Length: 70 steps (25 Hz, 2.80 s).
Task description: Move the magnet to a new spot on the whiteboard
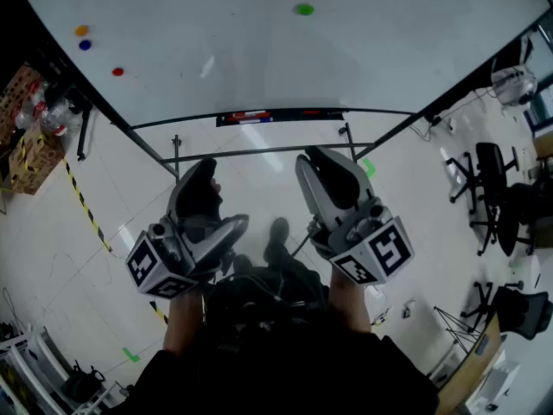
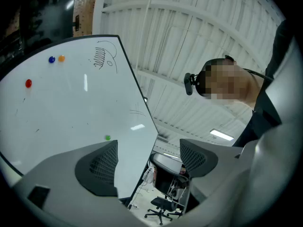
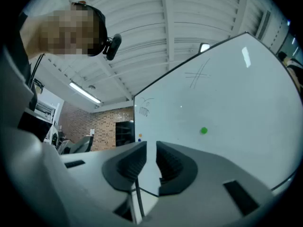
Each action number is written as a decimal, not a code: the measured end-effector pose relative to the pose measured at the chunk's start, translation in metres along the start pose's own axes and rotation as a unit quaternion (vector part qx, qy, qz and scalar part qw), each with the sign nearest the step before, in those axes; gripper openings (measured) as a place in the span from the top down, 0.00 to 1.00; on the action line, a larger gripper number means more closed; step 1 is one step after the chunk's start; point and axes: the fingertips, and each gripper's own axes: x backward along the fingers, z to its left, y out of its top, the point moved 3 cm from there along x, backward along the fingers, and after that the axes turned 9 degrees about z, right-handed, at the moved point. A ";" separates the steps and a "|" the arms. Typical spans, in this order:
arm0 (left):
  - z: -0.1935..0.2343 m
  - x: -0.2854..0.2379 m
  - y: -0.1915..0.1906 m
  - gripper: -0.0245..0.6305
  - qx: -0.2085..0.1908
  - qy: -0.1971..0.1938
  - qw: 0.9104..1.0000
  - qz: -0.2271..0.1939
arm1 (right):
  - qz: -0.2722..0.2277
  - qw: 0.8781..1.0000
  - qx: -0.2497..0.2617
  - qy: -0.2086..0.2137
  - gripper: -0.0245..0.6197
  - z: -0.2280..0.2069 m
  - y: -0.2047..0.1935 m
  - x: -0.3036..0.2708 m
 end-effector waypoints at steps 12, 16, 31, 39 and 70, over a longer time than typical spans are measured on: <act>0.055 -0.100 0.005 0.35 -0.040 0.044 0.998 -0.010 | -0.006 1.000 -0.008 0.027 0.85 -0.112 0.017 -0.029; 0.065 -0.128 0.000 0.35 -0.041 0.051 0.998 -0.001 | -0.004 1.000 -0.010 0.029 0.85 -0.140 0.019 -0.030; 0.107 -0.172 -0.003 0.35 -0.044 0.084 0.995 0.016 | 0.009 0.999 -0.025 0.034 0.85 -0.204 0.016 -0.057; 0.156 -0.166 0.033 0.35 -0.032 0.035 0.999 0.010 | 0.010 1.000 -0.004 -0.022 0.83 -0.208 0.028 -0.103; 0.228 -0.151 0.072 0.35 0.001 -0.025 1.000 0.014 | 0.032 0.992 0.031 -0.115 0.80 -0.210 0.035 -0.168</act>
